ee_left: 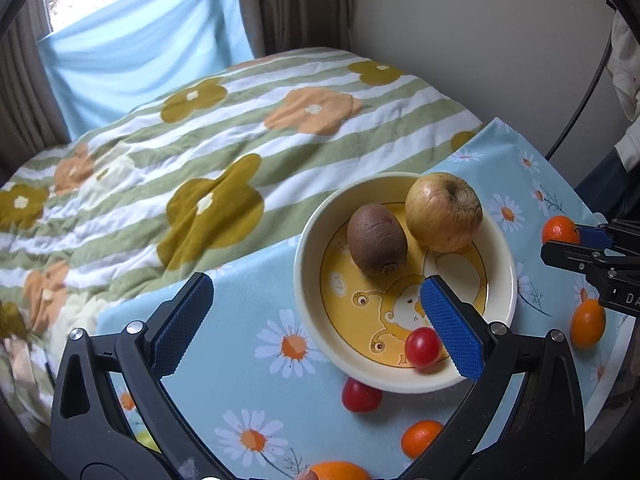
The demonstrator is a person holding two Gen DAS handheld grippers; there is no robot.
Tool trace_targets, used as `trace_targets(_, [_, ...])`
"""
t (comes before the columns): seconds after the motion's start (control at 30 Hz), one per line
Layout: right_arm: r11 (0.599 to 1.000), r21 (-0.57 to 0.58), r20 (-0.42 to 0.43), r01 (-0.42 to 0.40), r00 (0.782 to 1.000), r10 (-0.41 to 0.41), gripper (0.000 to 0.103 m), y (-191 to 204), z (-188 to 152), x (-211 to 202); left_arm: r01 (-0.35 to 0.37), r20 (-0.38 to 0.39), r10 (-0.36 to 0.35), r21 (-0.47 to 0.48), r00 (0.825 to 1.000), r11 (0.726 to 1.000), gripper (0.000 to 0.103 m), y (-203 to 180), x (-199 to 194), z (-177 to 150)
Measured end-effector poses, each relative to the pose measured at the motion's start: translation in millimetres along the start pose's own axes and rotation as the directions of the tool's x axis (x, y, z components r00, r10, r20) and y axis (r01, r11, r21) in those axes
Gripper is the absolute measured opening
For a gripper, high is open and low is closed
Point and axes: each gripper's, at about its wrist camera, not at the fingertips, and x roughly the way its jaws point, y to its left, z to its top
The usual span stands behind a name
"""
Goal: Organize fruits
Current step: 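Lower the tangerine into the bowl and open the right tool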
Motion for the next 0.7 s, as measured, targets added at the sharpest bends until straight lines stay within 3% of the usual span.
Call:
trace_targets(0.33, [0.99,-0.124,-0.039,-0.073,0.997,0.069,0.035,8.3,6.3,14.2,-0.068,-0.012,0.067,-0.123,0.998,0.99,0.103,1.8,-41.4,-25.1])
trace_targets(0.7, [0.965,-0.221,-0.117,-0.143,0.986,0.119,0.035,22.0,-0.7,50.0,-0.156,-0.041,0.151,-0.233,0.988,0.96,0.103,4.6,-68.3,-53.9])
